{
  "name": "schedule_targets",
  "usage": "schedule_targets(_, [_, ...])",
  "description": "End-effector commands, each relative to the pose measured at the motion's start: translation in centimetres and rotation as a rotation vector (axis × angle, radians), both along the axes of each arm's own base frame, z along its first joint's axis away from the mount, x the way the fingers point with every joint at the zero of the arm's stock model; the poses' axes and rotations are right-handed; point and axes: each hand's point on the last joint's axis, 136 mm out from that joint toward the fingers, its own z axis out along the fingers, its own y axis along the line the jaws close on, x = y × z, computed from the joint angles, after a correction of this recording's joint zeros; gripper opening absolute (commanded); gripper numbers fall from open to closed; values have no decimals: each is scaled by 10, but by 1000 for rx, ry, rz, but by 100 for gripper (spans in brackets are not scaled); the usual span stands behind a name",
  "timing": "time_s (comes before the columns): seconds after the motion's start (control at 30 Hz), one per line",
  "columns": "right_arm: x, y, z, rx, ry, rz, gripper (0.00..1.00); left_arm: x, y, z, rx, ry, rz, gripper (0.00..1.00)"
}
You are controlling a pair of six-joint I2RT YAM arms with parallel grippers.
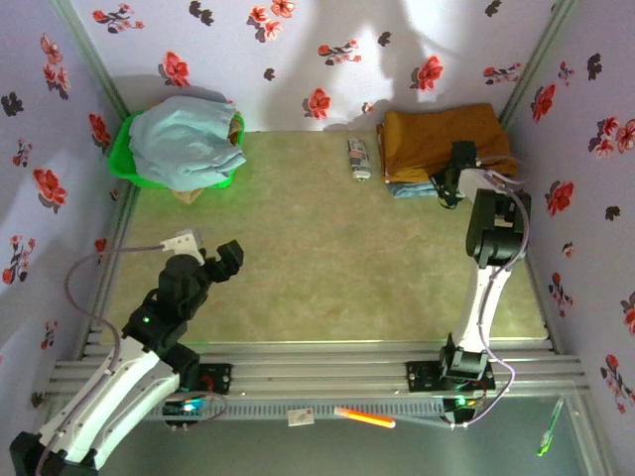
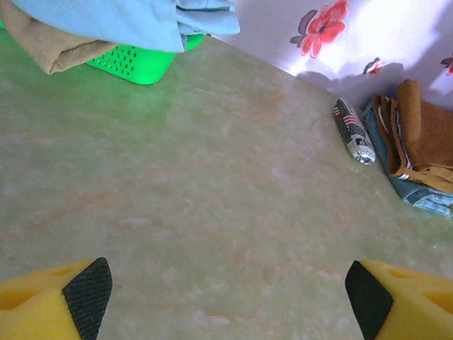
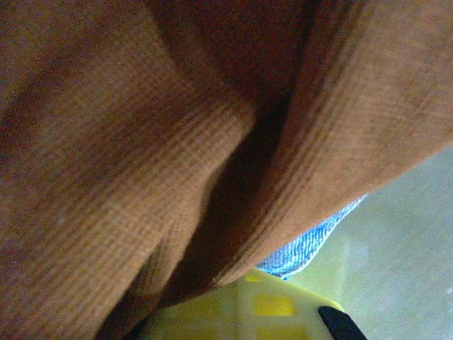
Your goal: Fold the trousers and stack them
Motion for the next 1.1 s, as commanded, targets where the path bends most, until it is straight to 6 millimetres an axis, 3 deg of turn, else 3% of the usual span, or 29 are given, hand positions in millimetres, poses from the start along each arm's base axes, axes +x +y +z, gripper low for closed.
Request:
schedule_targets(0.0, [15, 3, 9, -6, -59, 8, 1, 2, 6, 19, 2, -22, 27, 89])
schedule_targets(0.07, [9, 5, 19, 20, -72, 28, 10, 0, 3, 33, -16, -36, 10, 90])
schedule_targets(0.13, [-2, 9, 33, 33, -88, 54, 13, -4, 3, 48, -23, -58, -5, 91])
schedule_targets(0.23, [-20, 22, 64, 64, -147, 109, 21, -9, 6, 63, -12, -73, -10, 93])
schedule_targets(0.3, [-41, 30, 92, 67, -194, 138, 32, -12, 7, 75, -9, -87, -18, 98])
schedule_targets(0.33, [-50, 33, 103, 71, -217, 147, 41, -14, 8, 83, -9, -96, -20, 99])
schedule_targets(0.37, [-60, 38, 116, 75, -252, 160, 61, -16, 9, 91, -7, -105, -23, 99])
schedule_targets(0.4, [-74, 42, 126, 64, -271, 163, 89, -17, 10, 99, 6, -116, -28, 99])
schedule_targets(0.43, [-86, 45, 135, 51, -294, 165, 99, -18, 11, 104, 22, -121, -31, 99])
schedule_targets(0.6, [-142, 66, 187, -32, -472, 276, 99, -11, 36, 125, 196, -58, 84, 99])
schedule_targets(0.7, [-173, 59, 211, -169, -506, 235, 99, -1, 57, 131, 268, -78, 222, 99])
schedule_targets(0.73, [-179, 57, 214, -234, -533, 231, 99, 3, 59, 134, 277, -102, 243, 99])
schedule_targets(0.83, [-192, 69, 215, -426, -595, 344, 99, 31, 38, 132, 414, -274, 171, 99])
schedule_targets(0.93, [-195, 66, 216, -615, -648, 436, 99, 54, 41, 109, 573, -355, 220, 100])
schedule_targets(1.0, [-200, 74, 219, -781, -738, 567, 99, 64, 61, 82, 586, -291, 287, 99])
schedule_targets(1.07, [-203, 75, 219, -852, -817, 573, 99, 71, 81, 51, 572, -217, 326, 99])
